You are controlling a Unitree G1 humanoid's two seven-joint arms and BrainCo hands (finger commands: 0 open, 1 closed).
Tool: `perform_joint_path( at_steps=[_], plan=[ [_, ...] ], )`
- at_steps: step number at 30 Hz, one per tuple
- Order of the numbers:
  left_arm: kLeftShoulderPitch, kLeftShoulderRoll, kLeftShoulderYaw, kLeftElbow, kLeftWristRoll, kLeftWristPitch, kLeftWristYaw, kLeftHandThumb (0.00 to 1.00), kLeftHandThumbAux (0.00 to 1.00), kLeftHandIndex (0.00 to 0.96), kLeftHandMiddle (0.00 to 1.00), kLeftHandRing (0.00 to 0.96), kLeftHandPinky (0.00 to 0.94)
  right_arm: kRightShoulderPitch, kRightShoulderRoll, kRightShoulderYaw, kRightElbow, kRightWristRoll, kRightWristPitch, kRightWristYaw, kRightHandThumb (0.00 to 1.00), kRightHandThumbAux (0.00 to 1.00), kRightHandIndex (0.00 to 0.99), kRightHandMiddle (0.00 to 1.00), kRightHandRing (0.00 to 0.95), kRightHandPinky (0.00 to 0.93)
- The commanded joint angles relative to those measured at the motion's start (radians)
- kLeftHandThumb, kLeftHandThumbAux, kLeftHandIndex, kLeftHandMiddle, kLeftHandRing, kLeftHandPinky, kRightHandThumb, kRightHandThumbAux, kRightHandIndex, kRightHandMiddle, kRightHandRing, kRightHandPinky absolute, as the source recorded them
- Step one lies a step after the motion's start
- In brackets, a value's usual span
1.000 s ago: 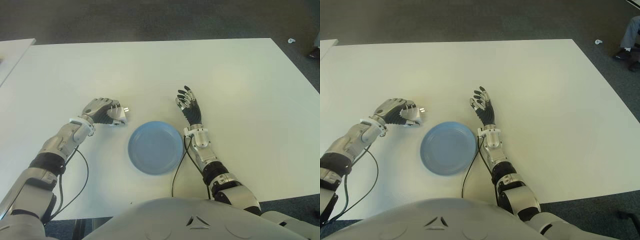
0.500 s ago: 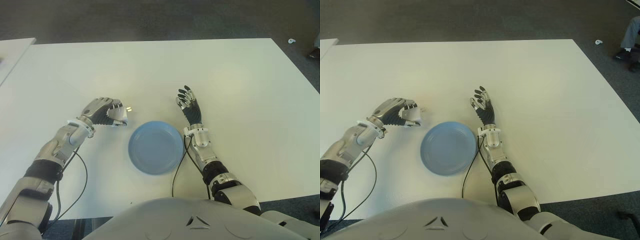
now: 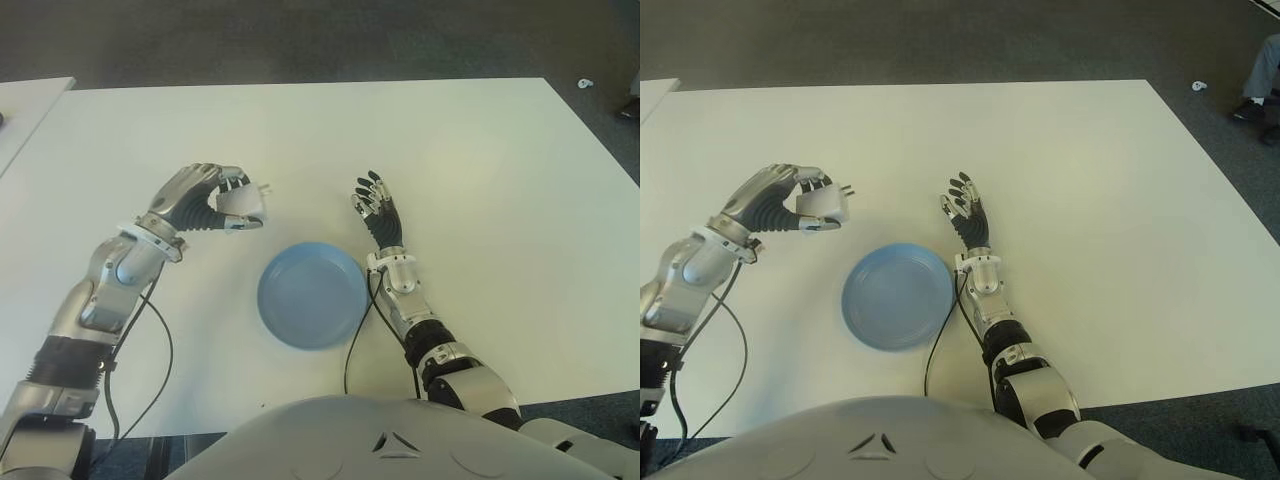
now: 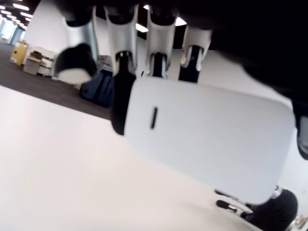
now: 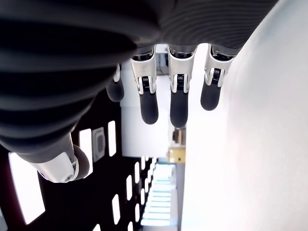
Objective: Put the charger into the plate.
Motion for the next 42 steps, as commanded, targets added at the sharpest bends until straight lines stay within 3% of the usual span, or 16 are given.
perform_joint_path(
  at_steps=[1,11,22,30,32,42],
  plan=[
    [0.034,-0.021,-0.005,-0.053,-0.014,-0.026,-0.036,0.855,0.665,0.403,0.543,0.864,0.860,0.051,0.084,-0.012,0.071,0.011,0.033,-0.006,0.088,0.575,0.010,0.192,0.191,0.168],
    [0.064,-0.022,-0.004,-0.071,-0.031,-0.080,-0.095,0.854,0.666,0.401,0.538,0.851,0.837,0.037,0.087,-0.015,0.097,0.009,0.019,-0.010,0.088,0.587,0.008,0.186,0.182,0.150],
    [0.119,-0.037,-0.021,-0.164,-0.010,-0.094,-0.143,0.853,0.667,0.400,0.534,0.842,0.822,0.030,0.089,-0.021,0.105,0.010,0.014,-0.006,0.082,0.575,0.009,0.189,0.185,0.167],
    [0.172,-0.043,-0.070,-0.190,0.052,-0.153,-0.149,0.853,0.667,0.398,0.533,0.831,0.817,0.022,0.093,-0.022,0.112,0.005,0.011,-0.016,0.079,0.577,0.008,0.193,0.190,0.165],
    [0.183,-0.054,-0.101,-0.146,0.102,-0.198,-0.118,0.852,0.667,0.399,0.534,0.828,0.807,0.020,0.094,-0.022,0.115,0.003,0.009,-0.022,0.080,0.581,0.007,0.191,0.187,0.160],
    [0.156,-0.083,-0.155,-0.058,0.176,-0.312,-0.080,0.853,0.666,0.402,0.543,0.832,0.832,0.012,0.101,-0.025,0.118,0.007,0.009,-0.030,0.078,0.589,0.006,0.185,0.180,0.163]
  ],
)
